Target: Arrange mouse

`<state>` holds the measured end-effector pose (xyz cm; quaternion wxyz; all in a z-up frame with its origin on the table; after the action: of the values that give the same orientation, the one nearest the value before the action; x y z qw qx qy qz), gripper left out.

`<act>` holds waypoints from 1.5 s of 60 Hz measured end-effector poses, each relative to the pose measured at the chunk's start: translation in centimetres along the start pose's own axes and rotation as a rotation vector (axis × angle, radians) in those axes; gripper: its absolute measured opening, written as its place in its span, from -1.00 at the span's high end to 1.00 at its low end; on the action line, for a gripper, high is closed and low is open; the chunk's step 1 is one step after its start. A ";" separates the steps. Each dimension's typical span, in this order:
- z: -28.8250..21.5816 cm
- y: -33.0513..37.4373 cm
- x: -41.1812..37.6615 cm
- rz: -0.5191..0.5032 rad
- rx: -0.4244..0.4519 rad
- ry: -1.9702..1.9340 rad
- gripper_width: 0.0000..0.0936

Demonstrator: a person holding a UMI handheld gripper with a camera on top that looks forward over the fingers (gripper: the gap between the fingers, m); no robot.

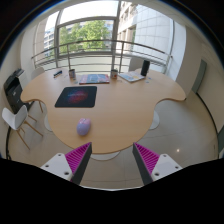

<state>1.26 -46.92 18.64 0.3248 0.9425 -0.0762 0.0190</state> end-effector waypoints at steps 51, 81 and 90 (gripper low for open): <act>2.6 -17.3 -14.8 0.024 0.211 -0.025 -0.72; 2.8 -25.5 -14.9 -0.027 0.140 -0.054 -0.08; 2.8 -25.7 -14.9 -0.020 0.115 -0.070 0.09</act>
<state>-9.52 -26.73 -0.46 0.2675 0.9604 -0.0768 -0.0129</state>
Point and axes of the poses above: the point between the fingertips, and its own axes, seen from behind it with the camera up: x to the right, z down, y backward, against the way the camera looks, the point moved 2 cm from there along y, backward, against the way the camera looks, and after that the axes turned 10 degrees about x, right-handed, at the moved point
